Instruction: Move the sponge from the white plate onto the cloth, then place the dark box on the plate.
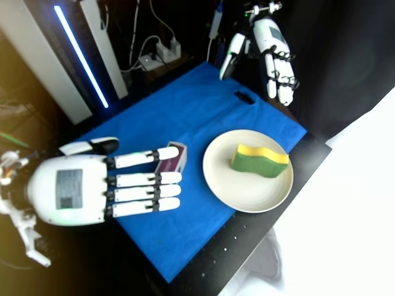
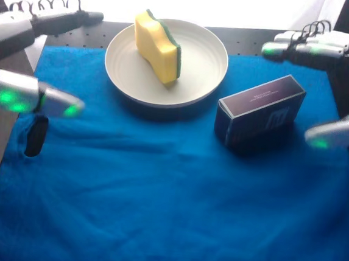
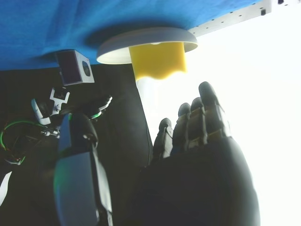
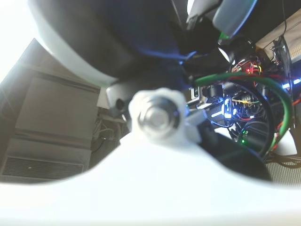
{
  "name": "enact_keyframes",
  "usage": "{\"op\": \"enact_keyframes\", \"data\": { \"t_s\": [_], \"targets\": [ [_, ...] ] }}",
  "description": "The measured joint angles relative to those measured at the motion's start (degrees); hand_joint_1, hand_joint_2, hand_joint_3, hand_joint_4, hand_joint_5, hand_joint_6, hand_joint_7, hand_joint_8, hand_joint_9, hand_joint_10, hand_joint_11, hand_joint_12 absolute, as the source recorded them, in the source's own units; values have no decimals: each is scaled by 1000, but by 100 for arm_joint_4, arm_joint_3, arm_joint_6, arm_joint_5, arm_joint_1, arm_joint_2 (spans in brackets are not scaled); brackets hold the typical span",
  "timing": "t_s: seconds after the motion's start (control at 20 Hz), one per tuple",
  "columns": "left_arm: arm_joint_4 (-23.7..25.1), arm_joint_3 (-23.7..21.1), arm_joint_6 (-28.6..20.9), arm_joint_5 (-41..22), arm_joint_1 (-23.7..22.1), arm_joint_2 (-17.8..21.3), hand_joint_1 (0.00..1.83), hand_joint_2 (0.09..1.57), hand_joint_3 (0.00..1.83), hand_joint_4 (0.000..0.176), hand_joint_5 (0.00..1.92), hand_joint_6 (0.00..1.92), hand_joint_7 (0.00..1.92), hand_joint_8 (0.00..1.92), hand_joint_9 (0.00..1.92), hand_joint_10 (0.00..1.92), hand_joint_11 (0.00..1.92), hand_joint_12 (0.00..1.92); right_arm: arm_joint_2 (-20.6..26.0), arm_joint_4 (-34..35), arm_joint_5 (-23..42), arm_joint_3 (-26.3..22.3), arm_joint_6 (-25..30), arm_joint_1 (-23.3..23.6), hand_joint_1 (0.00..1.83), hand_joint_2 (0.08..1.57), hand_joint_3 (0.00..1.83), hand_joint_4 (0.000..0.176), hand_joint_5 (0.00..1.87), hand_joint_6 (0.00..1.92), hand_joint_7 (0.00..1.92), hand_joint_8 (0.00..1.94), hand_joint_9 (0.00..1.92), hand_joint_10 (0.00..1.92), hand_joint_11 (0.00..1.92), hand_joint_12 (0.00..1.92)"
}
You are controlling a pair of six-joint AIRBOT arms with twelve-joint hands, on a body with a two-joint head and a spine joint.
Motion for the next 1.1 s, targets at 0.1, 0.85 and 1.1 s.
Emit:
{"op": "enact_keyframes", "data": {
  "t_s": [0.1, 0.85, 1.1],
  "targets": [
    [516, 313, 7, 367, -662, -278, 1007, 934, 13, 34, 286, 7, 168, 4, 112, 10, 0, 243, -13, 2, -4, 2, 0, 0, 525, 1100, 4, 122, 209, 2, 93, 1, 58, 4, 0, 249],
    [3547, 1670, -17, 3025, -2269, -2011, 893, 845, 0, 49, 336, 3, 310, 4, 301, 6, 0, 892, -188, -269, -4, 153, 81, 0, 710, 1123, 4, 104, 219, 4, 62, 2, 35, 7, 21, 222],
    [3552, 2107, -11, 3147, -2269, -2404, 832, 871, 6, 122, 267, 1, 304, 1, 376, 9, 0, 1142, -201, -332, 2, 192, 81, 0, 784, 1120, 0, 95, 239, 4, 50, 1, 56, 5, 89, 265]
  ]
}}
